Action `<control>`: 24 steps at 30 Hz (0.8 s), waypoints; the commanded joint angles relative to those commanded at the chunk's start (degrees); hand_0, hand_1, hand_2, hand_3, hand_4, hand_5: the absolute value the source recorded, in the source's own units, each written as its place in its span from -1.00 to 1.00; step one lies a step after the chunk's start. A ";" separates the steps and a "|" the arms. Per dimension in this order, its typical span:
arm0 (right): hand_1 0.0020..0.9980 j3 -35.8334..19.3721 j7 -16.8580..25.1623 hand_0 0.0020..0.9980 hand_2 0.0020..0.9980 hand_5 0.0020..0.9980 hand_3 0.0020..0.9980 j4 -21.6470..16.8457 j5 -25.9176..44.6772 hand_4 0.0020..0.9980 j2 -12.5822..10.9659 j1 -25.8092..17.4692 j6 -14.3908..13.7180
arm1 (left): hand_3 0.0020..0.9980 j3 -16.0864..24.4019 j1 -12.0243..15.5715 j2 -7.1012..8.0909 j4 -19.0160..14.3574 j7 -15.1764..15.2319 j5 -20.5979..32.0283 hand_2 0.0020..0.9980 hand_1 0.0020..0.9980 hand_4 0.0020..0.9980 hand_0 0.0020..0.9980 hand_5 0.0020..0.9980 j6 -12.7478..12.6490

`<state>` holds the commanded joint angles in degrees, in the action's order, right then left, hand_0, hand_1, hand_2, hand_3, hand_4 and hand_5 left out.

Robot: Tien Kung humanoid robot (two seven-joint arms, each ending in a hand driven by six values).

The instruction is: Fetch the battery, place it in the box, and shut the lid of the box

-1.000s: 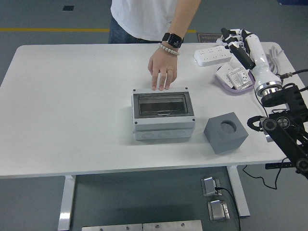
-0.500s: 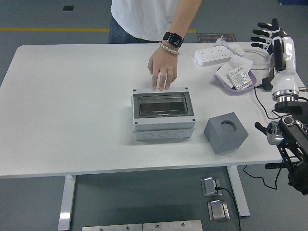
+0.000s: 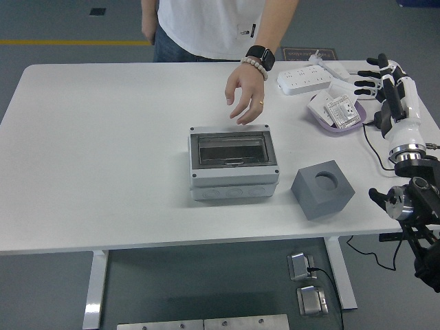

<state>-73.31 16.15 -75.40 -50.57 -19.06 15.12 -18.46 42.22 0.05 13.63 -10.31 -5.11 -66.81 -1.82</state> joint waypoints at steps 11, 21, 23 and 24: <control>0.08 -0.19 -0.74 0.02 0.18 -0.13 0.36 -1.26 -0.57 0.40 -0.19 -1.75 0.34 | 0.01 0.66 1.20 0.33 0.00 -0.17 -0.34 0.04 0.17 -1.00 -0.24 -1.00 -0.34; 0.09 -0.34 -0.89 0.07 0.17 -0.19 0.34 -2.15 -0.93 0.43 0.41 -3.01 0.56 | 0.02 0.85 2.29 1.46 0.00 -0.21 -0.90 0.04 0.17 -1.00 -0.25 -1.00 -0.41; 0.09 -0.25 -0.97 0.07 0.17 -0.19 0.34 -2.21 -0.97 0.43 0.56 -3.25 0.61 | 0.02 0.81 2.48 1.64 0.00 -0.21 -0.91 0.04 0.17 -1.00 -0.25 -1.00 -0.40; 0.09 -0.17 -1.04 0.07 0.17 -0.19 0.34 -2.25 -1.01 0.43 0.61 -3.32 0.63 | 0.02 0.78 2.55 1.68 0.00 -0.22 -0.91 0.04 0.17 -1.00 -0.25 -1.00 -0.40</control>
<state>-73.48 15.11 -77.65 -51.58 -18.45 11.81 -17.82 43.01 2.61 15.32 -10.31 -5.33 -67.72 -2.22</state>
